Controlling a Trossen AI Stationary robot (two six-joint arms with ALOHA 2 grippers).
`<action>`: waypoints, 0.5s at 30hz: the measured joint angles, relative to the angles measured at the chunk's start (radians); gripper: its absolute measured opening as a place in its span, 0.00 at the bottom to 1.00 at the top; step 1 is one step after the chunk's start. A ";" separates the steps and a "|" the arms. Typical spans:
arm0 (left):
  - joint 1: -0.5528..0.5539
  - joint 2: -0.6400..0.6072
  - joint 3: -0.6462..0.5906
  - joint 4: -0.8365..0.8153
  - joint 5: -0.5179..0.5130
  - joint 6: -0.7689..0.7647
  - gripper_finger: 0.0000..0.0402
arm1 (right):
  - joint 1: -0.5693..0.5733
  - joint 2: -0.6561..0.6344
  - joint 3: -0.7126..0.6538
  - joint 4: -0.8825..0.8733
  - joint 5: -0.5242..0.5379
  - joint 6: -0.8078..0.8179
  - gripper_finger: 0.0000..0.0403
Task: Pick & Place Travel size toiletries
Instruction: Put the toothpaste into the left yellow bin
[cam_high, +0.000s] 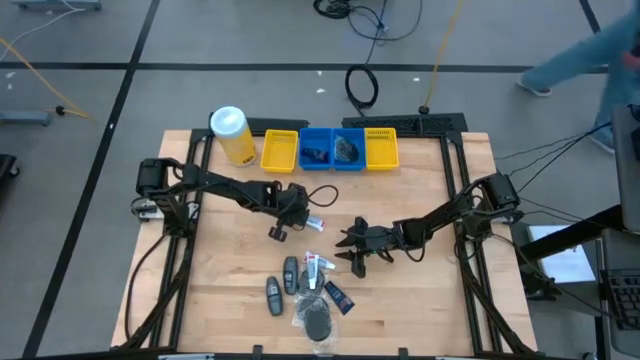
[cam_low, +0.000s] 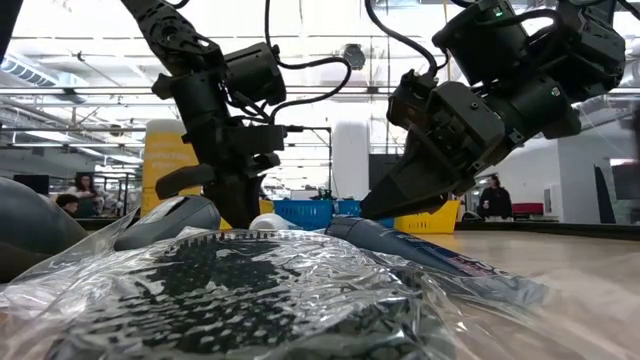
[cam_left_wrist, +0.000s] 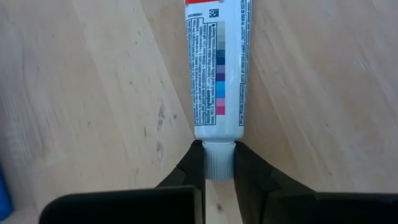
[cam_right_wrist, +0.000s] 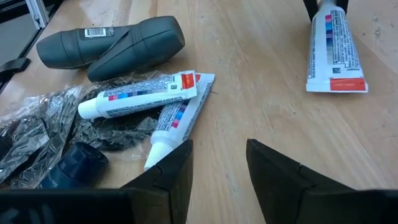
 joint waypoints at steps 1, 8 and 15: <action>0.000 0.000 0.000 0.000 -0.001 -0.006 0.09 | 0.000 0.000 0.000 0.000 0.000 0.000 0.35; 0.001 -0.027 0.000 -0.002 -0.065 -0.070 0.10 | 0.000 0.000 0.000 -0.005 0.000 0.000 0.35; 0.002 -0.095 0.001 -0.004 -0.111 -0.115 0.10 | 0.000 0.000 0.000 -0.006 0.000 0.000 0.35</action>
